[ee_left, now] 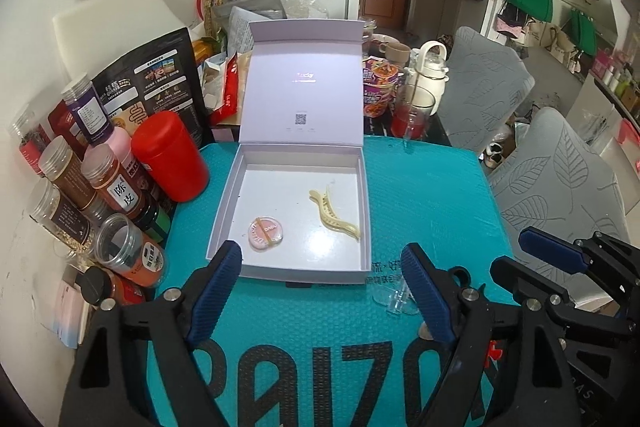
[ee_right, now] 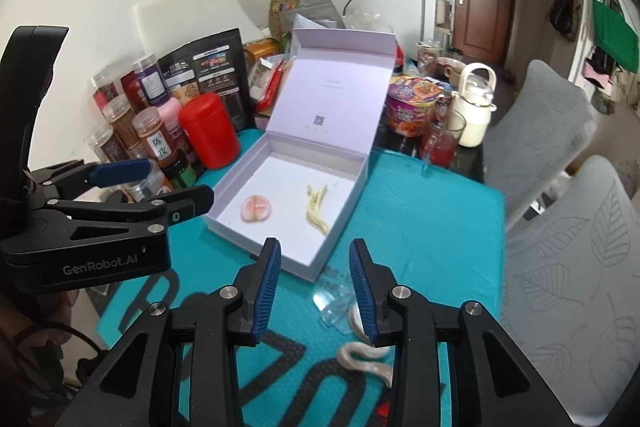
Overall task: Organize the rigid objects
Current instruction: 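Move both tools back toward the remaining items on the table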
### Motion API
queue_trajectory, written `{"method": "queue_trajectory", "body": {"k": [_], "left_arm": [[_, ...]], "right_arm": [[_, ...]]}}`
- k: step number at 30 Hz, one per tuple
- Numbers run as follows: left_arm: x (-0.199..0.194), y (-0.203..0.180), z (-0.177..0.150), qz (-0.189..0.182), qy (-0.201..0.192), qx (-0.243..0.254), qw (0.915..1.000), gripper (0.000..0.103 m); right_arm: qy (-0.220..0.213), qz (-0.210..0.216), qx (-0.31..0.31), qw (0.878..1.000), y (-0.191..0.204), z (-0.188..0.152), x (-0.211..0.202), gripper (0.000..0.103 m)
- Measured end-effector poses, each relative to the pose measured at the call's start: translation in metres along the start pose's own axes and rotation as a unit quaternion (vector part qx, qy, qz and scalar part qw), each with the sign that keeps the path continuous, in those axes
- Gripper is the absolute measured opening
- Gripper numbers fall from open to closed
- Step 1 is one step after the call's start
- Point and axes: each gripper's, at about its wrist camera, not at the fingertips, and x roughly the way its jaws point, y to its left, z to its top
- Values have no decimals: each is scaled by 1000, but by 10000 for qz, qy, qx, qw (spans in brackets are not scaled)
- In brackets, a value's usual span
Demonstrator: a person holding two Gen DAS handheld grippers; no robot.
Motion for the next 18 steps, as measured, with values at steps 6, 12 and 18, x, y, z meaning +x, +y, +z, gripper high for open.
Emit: {"method": "queue_trajectory", "body": {"k": [6,12,18], "left_arm": [[-14,-25,-12,9,-3,38,10000,82],[-20,-53,-24,83,18,173,9998,83],[-24,-79,-34,-47,-31,188,9998,103]], "right_arm": [[-12,-72,36,10000,-18,-19,-26,48],[-37,-135,78,9999,-36,-35,-46,62],[-44,-169,151,9997,-58,-49,-63,71]]}}
